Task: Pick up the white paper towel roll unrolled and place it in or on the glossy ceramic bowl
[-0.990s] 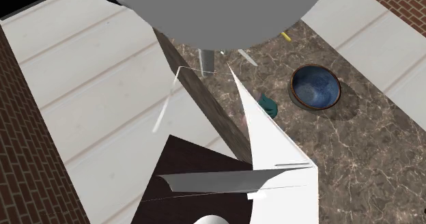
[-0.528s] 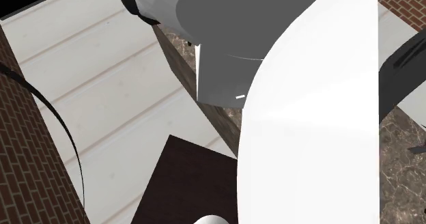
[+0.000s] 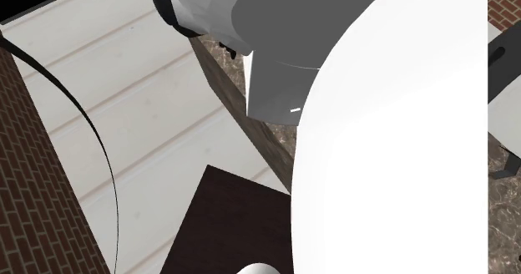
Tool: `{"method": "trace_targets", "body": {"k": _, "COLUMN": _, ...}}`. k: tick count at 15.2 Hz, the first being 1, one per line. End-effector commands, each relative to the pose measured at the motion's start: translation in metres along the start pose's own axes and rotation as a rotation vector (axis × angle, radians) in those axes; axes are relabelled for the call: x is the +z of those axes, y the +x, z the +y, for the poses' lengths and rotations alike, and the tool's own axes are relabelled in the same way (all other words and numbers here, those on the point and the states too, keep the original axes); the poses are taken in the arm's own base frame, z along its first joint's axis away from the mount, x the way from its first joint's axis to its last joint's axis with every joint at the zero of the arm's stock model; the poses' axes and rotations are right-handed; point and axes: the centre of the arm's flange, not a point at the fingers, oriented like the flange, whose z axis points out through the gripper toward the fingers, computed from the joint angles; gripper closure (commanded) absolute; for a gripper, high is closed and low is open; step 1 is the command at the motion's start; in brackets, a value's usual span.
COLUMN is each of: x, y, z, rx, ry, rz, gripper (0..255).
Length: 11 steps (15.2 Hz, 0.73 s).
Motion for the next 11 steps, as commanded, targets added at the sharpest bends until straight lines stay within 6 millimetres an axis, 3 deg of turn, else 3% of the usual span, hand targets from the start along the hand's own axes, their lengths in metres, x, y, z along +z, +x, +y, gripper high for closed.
{"method": "trace_targets", "body": {"k": 1, "x": 0.0000, "y": 0.0000, "z": 0.0000, "rx": 0.000, "ry": 0.000, "rz": 0.000, "gripper": 0}}
{"method": "trace_targets", "body": {"k": 2, "x": 0.0000, "y": 0.0000, "z": 0.0000, "rx": 0.000, "ry": 0.000, "rz": 0.000, "gripper": 255}}
{"method": "trace_targets", "body": {"k": 11, "x": 0.0001, "y": 0.0000, "z": 0.0000, "rx": 0.000, "ry": 0.000, "rz": 0.000, "gripper": 255}}
